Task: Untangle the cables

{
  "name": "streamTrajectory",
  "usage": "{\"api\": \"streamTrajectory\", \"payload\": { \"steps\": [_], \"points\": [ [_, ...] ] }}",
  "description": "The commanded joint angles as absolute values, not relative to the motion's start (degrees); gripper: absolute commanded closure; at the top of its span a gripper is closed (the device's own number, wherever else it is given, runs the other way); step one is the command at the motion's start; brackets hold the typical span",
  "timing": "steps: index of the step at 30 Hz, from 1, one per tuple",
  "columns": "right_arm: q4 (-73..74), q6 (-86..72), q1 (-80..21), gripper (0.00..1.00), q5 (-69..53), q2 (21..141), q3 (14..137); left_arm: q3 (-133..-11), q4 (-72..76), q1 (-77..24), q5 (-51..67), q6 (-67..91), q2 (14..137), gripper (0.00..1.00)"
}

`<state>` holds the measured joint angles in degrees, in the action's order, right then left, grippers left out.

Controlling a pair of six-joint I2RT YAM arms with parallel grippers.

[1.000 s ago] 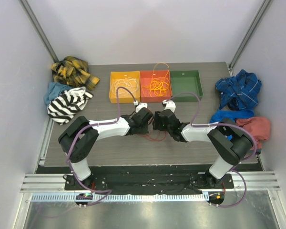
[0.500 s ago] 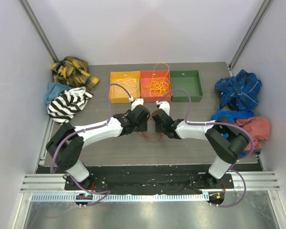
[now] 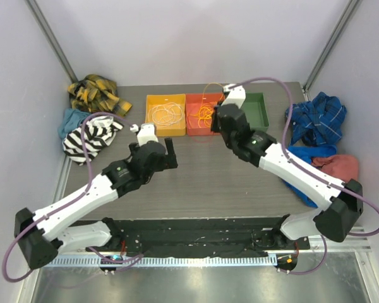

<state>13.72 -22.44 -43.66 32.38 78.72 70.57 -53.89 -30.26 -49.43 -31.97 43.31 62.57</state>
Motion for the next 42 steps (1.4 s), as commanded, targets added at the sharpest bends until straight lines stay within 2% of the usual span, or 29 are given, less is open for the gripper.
{"api": "streamTrajectory", "payload": {
  "steps": [1,10,16,20,28,42],
  "points": [
    [16.78,-16.27,-41.58,0.99,37.09,80.15,82.75,-48.96,-31.12,-49.31,-32.44,44.47,56.1,0.0],
    [20.91,-14.15,-30.16,0.99,37.44,90.34,102.82,-44.74,-34.18,-49.31,-32.43,48.33,50.72,0.02],
    [19.43,-23.54,-20.15,0.99,30.43,95.44,101.61,-43.68,-36.56,-49.31,-33.05,50.09,47.64,0.01],
    [18.02,-25.75,-17.15,0.99,29.88,99.04,102.91,-43.33,-38.32,-49.31,-32.78,51.68,44.74,0.02],
    [19.59,-24.7,-13.63,0.99,31.72,110.29,109.07,-40.26,-38.93,-49.31,-32.43,54.14,40.87,0.02],
    [16.08,-25.05,-11.6,0.99,34.1,115.75,101.35,-37.62,-36.83,-49.31,-30.41,56.87,44.73,0.04]
  ]
}}
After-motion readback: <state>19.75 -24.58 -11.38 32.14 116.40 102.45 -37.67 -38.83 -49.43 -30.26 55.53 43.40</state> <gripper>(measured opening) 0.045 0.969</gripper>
